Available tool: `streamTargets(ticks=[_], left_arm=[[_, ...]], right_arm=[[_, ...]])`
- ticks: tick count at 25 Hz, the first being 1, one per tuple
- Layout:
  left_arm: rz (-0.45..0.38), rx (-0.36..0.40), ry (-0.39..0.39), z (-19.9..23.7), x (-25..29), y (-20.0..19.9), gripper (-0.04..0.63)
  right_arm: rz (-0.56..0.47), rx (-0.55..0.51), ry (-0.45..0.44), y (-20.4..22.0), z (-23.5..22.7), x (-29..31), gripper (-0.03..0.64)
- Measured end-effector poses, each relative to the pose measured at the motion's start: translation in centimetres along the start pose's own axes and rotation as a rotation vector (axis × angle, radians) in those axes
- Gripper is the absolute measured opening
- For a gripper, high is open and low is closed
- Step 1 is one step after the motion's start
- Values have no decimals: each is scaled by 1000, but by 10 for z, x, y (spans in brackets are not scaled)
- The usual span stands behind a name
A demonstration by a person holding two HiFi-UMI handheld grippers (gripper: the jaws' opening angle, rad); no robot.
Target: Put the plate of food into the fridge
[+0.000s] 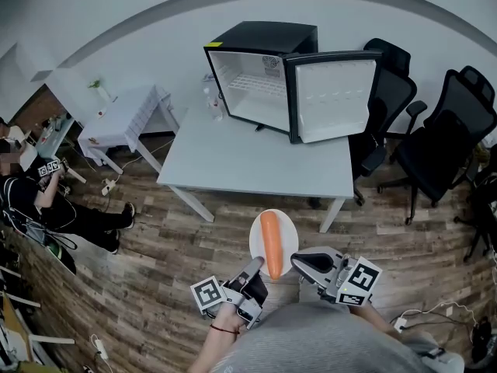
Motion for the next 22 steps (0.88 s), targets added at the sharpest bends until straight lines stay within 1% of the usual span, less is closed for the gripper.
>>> streamTargets(ticks=[8,16,22], left_arm=[[-7,11,1,-11,61,-37,40],[-8,13,9,-20,122,-60,40],[-21,8,1,-23,160,-78,40]], right_arm=[[-5,-13,-27,-27,-69,22,14],[-14,-15,-33,-47,-136,32,14],[-23,-8,-48,-59,-180,39,14]])
Point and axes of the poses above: the fingertips, and each gripper's own axes: x forward along the fingers, z to its left, y out of its underside, the point moved 6 cm from there along -x, backward along the fingers, and after that the axes turned 2 degrees about -x, right-handed, at the moved point
